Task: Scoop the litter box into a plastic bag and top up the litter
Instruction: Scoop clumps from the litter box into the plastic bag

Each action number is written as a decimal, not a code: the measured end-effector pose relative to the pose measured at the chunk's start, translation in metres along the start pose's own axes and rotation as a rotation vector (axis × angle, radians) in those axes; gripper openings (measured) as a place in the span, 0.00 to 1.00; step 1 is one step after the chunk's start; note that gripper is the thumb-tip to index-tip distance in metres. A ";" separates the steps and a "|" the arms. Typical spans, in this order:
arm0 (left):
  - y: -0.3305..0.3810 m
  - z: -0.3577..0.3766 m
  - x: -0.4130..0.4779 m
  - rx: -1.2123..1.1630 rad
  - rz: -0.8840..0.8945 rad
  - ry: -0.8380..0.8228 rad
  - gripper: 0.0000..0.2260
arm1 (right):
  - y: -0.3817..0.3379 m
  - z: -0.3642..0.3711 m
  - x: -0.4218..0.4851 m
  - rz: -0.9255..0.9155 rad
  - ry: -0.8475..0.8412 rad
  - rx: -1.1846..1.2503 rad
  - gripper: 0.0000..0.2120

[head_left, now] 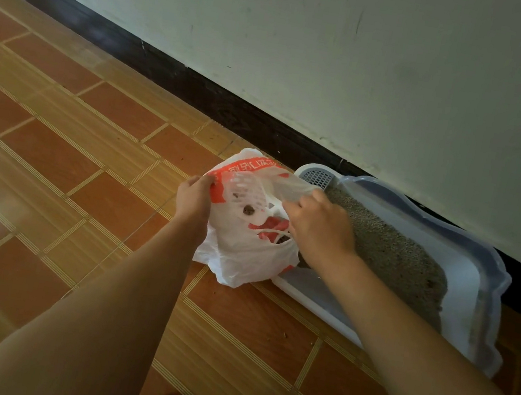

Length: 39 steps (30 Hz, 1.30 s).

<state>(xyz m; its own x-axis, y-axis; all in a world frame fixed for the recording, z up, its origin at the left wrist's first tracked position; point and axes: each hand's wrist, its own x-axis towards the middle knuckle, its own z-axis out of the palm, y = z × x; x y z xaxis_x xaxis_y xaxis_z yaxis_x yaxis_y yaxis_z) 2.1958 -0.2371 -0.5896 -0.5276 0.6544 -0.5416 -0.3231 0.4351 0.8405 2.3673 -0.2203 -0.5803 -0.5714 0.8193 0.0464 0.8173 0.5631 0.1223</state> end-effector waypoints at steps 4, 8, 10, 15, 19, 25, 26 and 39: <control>0.001 -0.001 0.001 -0.037 -0.023 0.008 0.13 | 0.001 0.006 -0.004 -0.008 0.084 -0.016 0.13; 0.000 -0.002 0.003 -0.054 -0.021 0.031 0.13 | 0.005 0.010 -0.008 -0.041 0.120 -0.040 0.14; 0.000 -0.001 0.004 -0.069 -0.009 0.055 0.13 | 0.008 0.013 -0.010 -0.047 0.123 -0.030 0.14; 0.002 0.002 0.004 -0.127 -0.021 0.110 0.13 | 0.016 0.016 -0.015 -0.090 0.224 -0.016 0.12; 0.001 0.003 0.004 -0.137 -0.022 0.126 0.14 | 0.023 0.018 -0.017 -0.088 0.292 -0.027 0.13; -0.001 0.003 0.005 -0.135 -0.030 0.149 0.13 | 0.024 0.023 -0.024 -0.085 0.337 -0.014 0.13; -0.002 0.003 0.005 -0.134 -0.033 0.153 0.13 | 0.024 0.023 -0.025 -0.079 0.340 -0.010 0.13; -0.005 0.014 0.003 -0.068 -0.024 0.148 0.15 | 0.068 0.013 -0.045 0.120 0.429 0.193 0.14</control>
<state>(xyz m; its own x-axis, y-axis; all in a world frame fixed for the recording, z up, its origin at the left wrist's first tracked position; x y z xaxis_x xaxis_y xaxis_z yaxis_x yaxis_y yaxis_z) 2.2067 -0.2287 -0.5959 -0.6277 0.5438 -0.5571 -0.3868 0.4031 0.8294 2.4496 -0.2179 -0.5867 -0.4179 0.7843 0.4585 0.8549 0.5103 -0.0937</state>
